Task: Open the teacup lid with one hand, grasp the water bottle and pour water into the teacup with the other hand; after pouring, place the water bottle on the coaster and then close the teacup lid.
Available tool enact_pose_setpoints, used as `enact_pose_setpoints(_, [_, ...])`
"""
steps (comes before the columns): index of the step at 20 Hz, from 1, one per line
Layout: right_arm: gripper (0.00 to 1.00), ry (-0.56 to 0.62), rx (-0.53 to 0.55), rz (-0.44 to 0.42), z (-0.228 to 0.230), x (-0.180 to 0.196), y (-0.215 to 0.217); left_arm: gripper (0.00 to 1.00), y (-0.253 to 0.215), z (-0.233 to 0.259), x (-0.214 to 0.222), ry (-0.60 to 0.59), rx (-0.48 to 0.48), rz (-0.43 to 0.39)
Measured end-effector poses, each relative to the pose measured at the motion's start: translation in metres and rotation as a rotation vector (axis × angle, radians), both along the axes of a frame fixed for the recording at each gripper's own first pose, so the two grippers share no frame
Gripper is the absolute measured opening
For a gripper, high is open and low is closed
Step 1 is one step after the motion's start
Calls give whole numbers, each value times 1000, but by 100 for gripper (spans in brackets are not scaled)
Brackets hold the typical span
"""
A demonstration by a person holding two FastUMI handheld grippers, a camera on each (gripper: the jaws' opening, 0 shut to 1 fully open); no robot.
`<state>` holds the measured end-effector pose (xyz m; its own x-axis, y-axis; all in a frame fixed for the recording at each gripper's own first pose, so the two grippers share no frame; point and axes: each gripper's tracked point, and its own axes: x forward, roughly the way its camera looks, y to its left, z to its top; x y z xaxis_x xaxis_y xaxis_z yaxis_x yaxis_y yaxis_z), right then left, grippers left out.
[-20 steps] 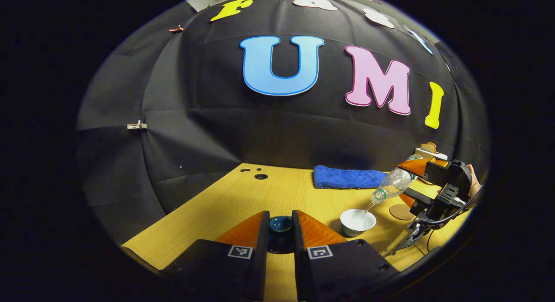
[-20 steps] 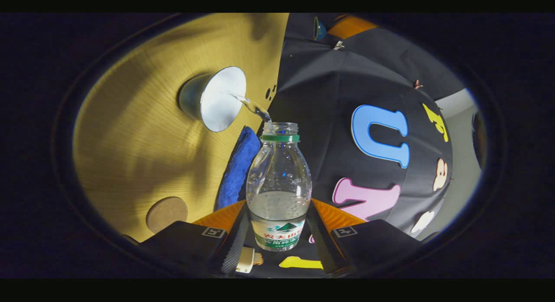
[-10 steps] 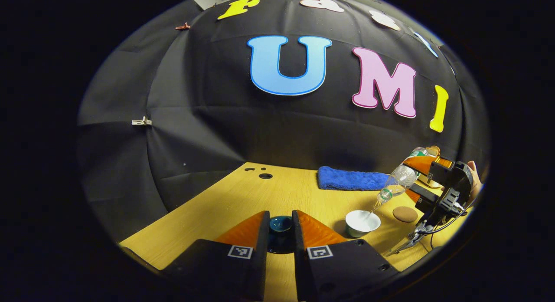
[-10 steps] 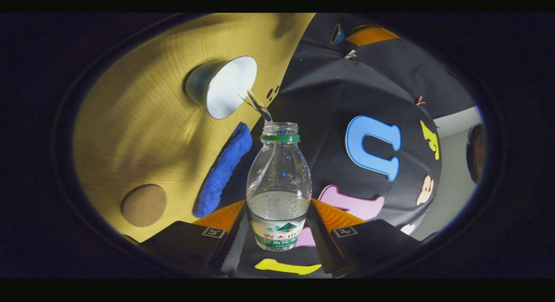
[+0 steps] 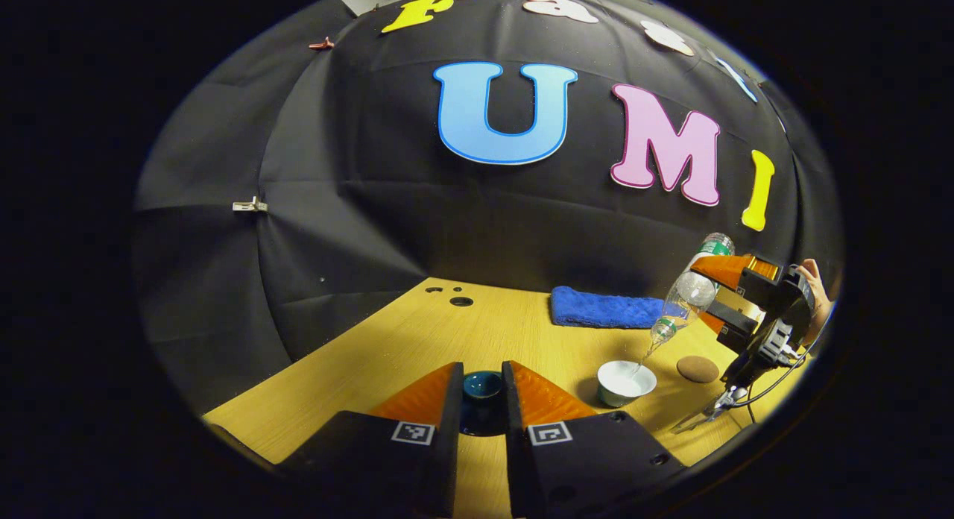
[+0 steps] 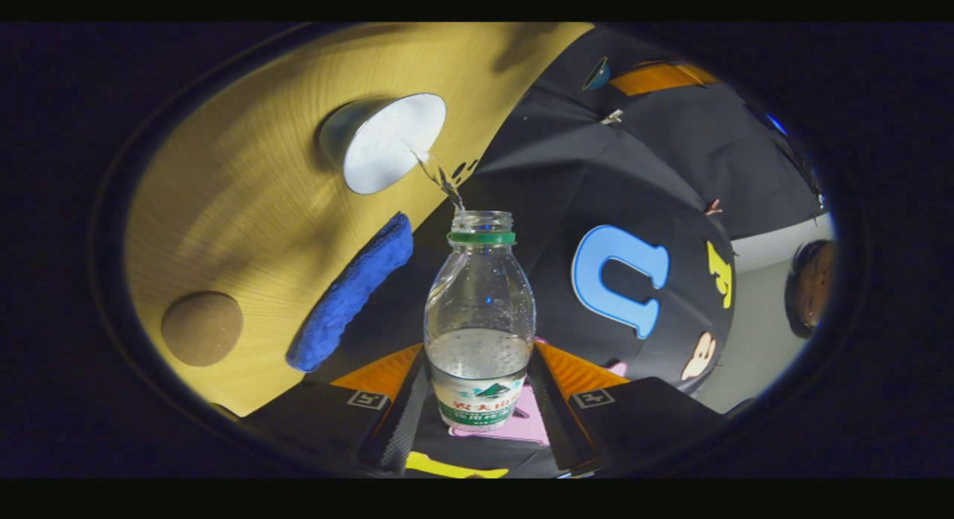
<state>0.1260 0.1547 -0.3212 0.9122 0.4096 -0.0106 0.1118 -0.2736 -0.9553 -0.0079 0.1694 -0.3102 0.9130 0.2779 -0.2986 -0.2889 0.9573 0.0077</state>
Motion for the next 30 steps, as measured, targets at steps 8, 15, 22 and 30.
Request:
enact_pose_setpoints(8, [74,-54,-39,35,9,8,0,31,0,6,-3,-8,10,0])
enact_pose_setpoints(15, [73,11,35,15,2,11,-2,31,-3,8,-4,-6,16,3])
enact_pose_setpoints(22, [74,393,488,-165,-33,-4,-4,31,-11,7,3,4,28,-4])
enact_pose_setpoints(30, [75,719,1166,-311,-56,-29,12,31,-30,10,18,16,71,-41])
